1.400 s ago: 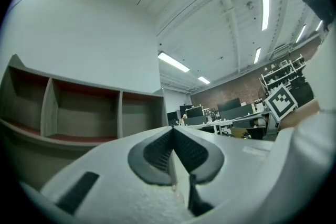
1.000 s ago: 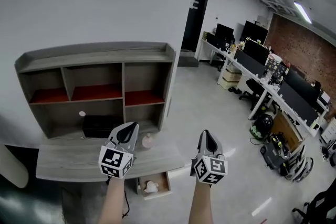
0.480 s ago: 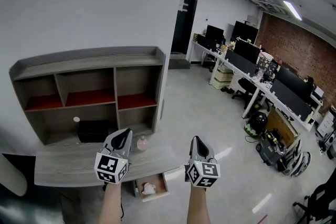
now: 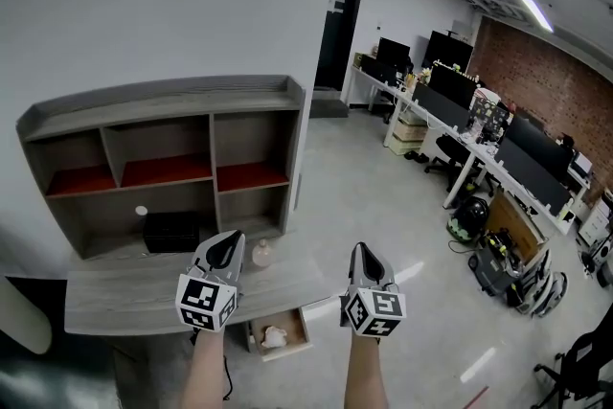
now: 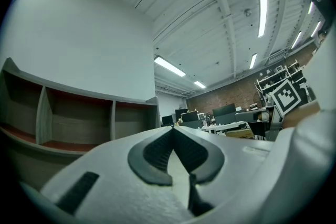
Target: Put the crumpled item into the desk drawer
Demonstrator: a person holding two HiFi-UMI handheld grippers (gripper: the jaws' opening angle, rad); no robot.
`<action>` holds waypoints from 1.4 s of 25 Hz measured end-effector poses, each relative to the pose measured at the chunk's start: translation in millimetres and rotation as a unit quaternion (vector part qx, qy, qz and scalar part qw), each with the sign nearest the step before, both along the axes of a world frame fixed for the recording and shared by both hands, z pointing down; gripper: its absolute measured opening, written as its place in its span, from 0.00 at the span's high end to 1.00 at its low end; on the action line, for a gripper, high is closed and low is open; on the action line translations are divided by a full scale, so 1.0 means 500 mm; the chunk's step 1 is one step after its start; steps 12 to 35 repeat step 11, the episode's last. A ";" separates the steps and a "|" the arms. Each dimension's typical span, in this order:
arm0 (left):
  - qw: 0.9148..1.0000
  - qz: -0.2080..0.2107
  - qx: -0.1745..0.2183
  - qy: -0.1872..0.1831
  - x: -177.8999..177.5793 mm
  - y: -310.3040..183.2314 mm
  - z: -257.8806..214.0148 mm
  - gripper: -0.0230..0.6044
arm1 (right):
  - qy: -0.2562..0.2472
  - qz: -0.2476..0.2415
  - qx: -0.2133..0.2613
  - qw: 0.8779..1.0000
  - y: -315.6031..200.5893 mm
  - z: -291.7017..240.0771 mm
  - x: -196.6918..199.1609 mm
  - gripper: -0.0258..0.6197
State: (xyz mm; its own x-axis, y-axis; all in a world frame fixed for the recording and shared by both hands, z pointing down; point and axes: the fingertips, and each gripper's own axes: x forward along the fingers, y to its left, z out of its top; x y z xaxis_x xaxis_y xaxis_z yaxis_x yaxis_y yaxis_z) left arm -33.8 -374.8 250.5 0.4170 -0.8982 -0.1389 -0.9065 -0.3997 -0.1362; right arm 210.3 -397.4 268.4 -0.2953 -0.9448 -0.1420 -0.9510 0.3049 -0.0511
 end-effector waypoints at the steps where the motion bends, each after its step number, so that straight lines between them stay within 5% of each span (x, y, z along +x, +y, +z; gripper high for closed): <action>1: 1.000 0.001 0.000 0.000 0.002 -0.001 0.001 0.96 | 0.000 0.001 0.000 1.000 -0.001 0.001 0.002 0.94; 35: 1.000 -0.002 -0.006 -0.001 0.004 0.000 0.010 0.96 | -0.003 -0.001 -0.004 1.000 0.001 0.010 0.006 0.94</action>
